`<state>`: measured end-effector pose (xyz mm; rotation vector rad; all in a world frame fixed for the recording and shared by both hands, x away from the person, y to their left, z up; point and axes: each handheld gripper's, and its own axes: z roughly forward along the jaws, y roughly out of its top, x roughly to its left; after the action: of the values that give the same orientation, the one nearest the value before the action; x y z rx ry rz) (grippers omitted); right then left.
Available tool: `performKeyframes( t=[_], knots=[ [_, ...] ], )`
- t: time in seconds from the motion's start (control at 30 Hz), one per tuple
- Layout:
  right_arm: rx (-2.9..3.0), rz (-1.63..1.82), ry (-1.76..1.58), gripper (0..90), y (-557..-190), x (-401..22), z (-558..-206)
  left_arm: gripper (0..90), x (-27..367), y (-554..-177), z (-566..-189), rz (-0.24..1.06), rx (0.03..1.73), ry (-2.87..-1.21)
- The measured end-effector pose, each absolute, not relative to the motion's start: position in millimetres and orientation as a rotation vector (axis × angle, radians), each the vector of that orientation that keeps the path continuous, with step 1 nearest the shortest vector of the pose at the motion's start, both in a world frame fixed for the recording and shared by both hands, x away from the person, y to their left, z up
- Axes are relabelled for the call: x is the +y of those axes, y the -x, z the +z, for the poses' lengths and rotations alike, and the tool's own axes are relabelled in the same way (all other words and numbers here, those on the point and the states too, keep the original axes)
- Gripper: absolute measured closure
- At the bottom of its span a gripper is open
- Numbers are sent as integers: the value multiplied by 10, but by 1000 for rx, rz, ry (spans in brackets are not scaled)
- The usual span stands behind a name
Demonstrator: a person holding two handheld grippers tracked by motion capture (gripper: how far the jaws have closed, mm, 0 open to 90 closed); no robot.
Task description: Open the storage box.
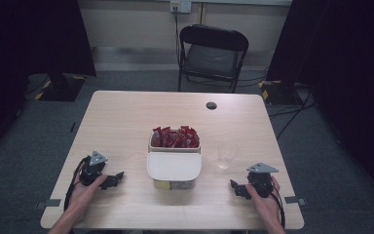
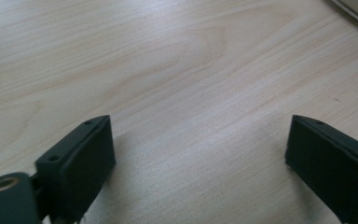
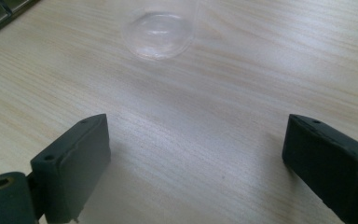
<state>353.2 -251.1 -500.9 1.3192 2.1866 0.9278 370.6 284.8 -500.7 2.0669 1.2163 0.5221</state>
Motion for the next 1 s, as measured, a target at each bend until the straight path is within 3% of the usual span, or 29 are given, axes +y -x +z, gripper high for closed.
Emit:
performKeyframes(
  t=[0.1, 0.33, 0.43, 1.0],
  knots=[
    [2187, 928, -1319, 72, -3531, -2511, -5009, 161, 2845, -3696, -4999, 522, 1221, -2050],
    [2185, 928, -1325, 72, -3525, -2512, -5009, 160, 2841, -3673, -4970, 510, 1189, -2062],
    [2183, 926, -1325, 72, -3522, -2512, -5008, 161, 2826, -3674, -4956, 437, 1203, -2015],
    [2183, 927, -1330, 70, -3519, -2515, -5008, 162, 2658, -3592, -4815, 409, 1086, -2026]
  ],
)
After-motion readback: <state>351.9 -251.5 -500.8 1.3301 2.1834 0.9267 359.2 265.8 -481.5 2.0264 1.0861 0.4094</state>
